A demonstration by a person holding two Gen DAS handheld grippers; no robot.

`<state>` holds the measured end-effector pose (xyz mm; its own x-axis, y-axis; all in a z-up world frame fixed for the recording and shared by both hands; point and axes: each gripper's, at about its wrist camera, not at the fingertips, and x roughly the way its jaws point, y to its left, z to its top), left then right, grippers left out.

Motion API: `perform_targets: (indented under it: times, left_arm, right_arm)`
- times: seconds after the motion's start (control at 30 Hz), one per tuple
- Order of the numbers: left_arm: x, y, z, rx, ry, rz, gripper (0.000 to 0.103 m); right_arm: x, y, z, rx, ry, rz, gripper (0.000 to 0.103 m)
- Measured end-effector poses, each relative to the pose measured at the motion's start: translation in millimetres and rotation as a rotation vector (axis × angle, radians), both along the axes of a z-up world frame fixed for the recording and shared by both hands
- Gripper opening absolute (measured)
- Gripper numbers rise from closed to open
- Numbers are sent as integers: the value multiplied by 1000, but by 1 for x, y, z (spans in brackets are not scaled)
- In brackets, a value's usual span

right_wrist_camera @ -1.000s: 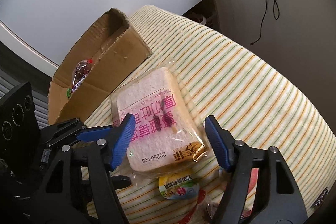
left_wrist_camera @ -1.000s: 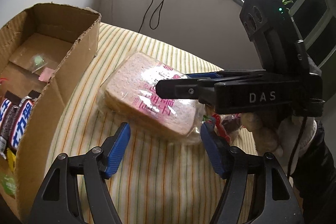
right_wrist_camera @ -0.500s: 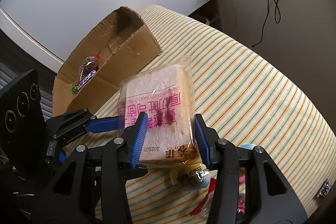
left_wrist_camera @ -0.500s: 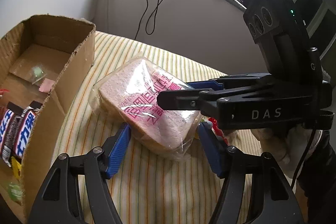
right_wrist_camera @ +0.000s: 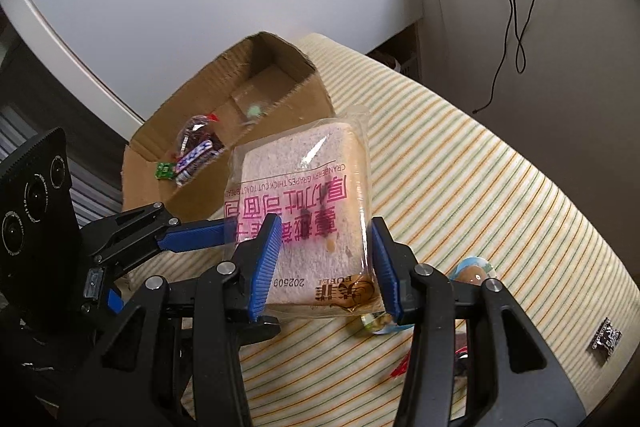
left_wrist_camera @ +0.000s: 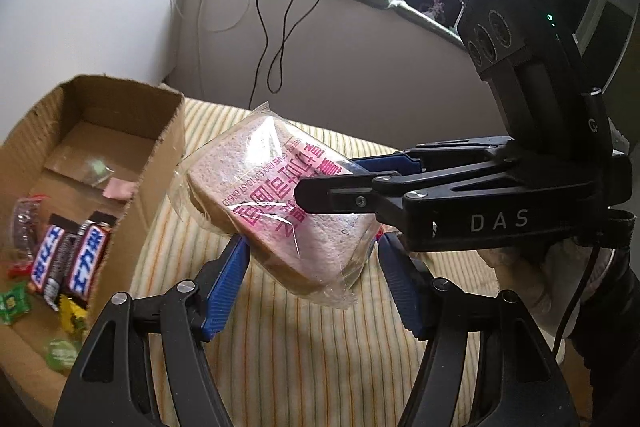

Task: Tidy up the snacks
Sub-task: 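Carry the bread loaf with both tools and lower it into the box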

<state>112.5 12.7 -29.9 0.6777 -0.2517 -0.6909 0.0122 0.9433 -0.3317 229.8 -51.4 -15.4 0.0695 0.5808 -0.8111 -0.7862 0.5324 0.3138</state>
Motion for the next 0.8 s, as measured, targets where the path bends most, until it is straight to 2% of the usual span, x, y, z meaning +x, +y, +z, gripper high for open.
perform_targets:
  times: [0.37, 0.8]
  left_arm:
    - [-29, 23, 29, 35, -70, 33, 66]
    - [-41, 86, 36, 68, -87, 142, 65]
  right_arm:
    - [-23, 30, 34, 35, -57, 22, 47]
    - [-35, 101, 37, 57, -49, 103, 47]
